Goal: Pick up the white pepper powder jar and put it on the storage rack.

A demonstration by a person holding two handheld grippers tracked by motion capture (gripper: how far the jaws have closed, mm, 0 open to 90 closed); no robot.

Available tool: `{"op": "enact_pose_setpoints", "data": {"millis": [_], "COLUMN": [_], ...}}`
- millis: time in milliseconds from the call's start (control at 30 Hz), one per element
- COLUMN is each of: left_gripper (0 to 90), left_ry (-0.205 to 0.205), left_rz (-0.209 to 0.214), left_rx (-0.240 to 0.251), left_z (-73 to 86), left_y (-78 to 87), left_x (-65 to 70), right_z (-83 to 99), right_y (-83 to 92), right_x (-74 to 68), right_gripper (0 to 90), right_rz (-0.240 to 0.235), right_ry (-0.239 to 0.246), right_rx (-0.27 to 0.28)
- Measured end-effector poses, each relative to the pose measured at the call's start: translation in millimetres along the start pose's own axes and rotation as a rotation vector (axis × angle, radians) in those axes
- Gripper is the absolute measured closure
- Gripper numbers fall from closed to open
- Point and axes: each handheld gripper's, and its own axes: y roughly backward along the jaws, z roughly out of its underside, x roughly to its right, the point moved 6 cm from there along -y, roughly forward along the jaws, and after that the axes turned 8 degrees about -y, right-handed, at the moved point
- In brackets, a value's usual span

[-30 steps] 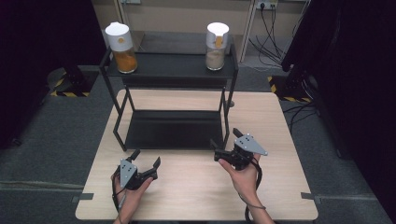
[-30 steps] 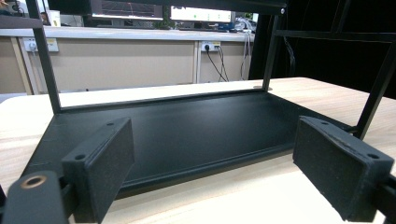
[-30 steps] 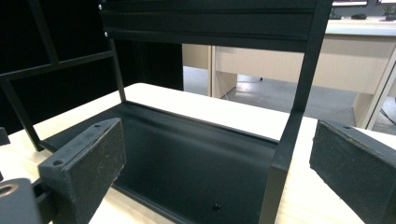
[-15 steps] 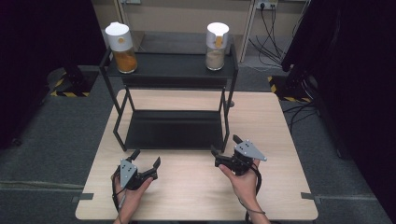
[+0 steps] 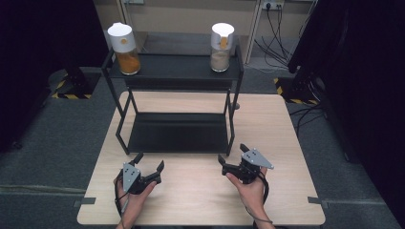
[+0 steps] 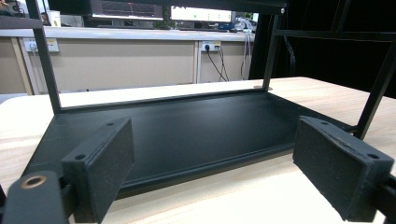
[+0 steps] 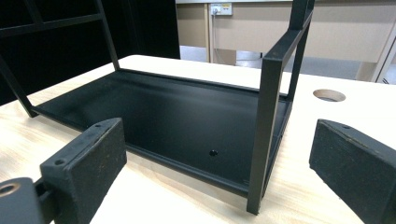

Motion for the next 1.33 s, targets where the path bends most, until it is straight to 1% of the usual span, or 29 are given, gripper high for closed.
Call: {"op": "enact_pose_setpoints", "data": {"millis": [367,633,833,1100,1233,1333], "left_gripper": [12.5,12.5,12.5,12.5,12.5,12.1], "left_ry": [0.001,0.001,0.001,0.001,0.001,0.015], "left_rz": [-0.001,-0.002,-0.001,-0.002,-0.001,0.008], "left_rx": [0.001,0.001,0.0,0.0,-0.001,-0.003], "left_z": [0.1,0.1,0.0,0.0,-0.1,-0.3], "left_y": [0.0,0.1,0.0,0.0,0.0,-0.6], "left_x": [0.0,0.3,0.1,0.2,0.1,-2.1], "right_z": [11.2,17.7,27.6,40.0,41.1,41.4], "right_y": [3.7,7.8,9.9,10.7,11.5,11.9], "right_x": [4.5,7.1,5.4,5.6,5.8,5.8], "right_gripper": [4.4,4.3,4.4,4.4,4.4,4.2], "right_rz": [0.005,0.011,0.025,0.033,0.031,0.029], "right_ry": [-0.007,-0.013,0.003,0.001,0.0,0.0], "right_rx": [-0.028,-0.032,-0.036,-0.05,-0.04,-0.034]}}
